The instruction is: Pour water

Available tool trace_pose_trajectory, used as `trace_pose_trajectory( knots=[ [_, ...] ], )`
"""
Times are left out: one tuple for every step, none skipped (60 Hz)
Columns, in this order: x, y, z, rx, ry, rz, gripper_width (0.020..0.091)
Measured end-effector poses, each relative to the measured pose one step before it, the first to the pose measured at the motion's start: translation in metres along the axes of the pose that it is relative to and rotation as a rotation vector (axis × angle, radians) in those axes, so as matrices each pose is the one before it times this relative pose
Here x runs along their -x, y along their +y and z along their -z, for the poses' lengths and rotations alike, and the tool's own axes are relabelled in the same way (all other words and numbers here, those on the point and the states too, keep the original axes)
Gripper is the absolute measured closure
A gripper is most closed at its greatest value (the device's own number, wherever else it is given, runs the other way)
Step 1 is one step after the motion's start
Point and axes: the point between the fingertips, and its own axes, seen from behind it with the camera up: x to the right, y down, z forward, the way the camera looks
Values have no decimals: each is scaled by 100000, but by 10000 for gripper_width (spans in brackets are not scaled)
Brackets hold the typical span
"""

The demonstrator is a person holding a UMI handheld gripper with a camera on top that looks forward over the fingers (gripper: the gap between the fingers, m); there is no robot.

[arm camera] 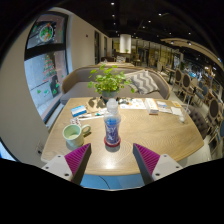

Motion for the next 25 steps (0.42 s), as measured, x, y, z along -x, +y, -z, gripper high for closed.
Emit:
trace_pose_trajectory(
  knots=[
    [-14, -291, 479, -198, 37, 422, 246],
    [72, -104, 424, -611, 209, 422, 249],
    [12, -219, 475, -595, 405, 376, 249],
    [21, -142, 335, -516, 478, 347, 251],
    [-10, -96, 268, -300, 431, 252, 251],
    [-15, -67, 223, -124, 461, 98, 252],
    [15, -43, 159, -21, 328, 86, 251],
    [21, -35, 163, 144, 195, 104, 252],
    [-27, -11, 119, 216, -125, -35, 253],
    [84, -5, 39, 218, -236, -223, 251],
    [55, 19, 27, 76, -313, -203, 252],
    [25, 1, 4, -62, -189, -143, 252],
    [-40, 17, 18, -134, 110, -96, 252],
    [-120, -16, 43, -102, 525, -24, 252],
    [-144, 4, 74, 32, 696, 123, 251],
    [-111, -18, 51, 30, 532, 265, 252],
    [-40, -30, -9, -35, 313, 201, 251],
    [-4, -27, -13, -81, 128, 4, 250],
    [32, -35, 18, -36, 28, -121, 251],
    [33, -48, 25, 28, -68, -9, 250],
    [52, -42, 40, 121, -102, 131, 248],
    [36, -40, 19, 154, -76, 339, 251],
    [30, -68, 54, 45, 17, 324, 250],
    [15, -99, 52, -139, 87, 201, 248],
    [10, -127, 64, -281, 31, 32, 250]
  ],
)
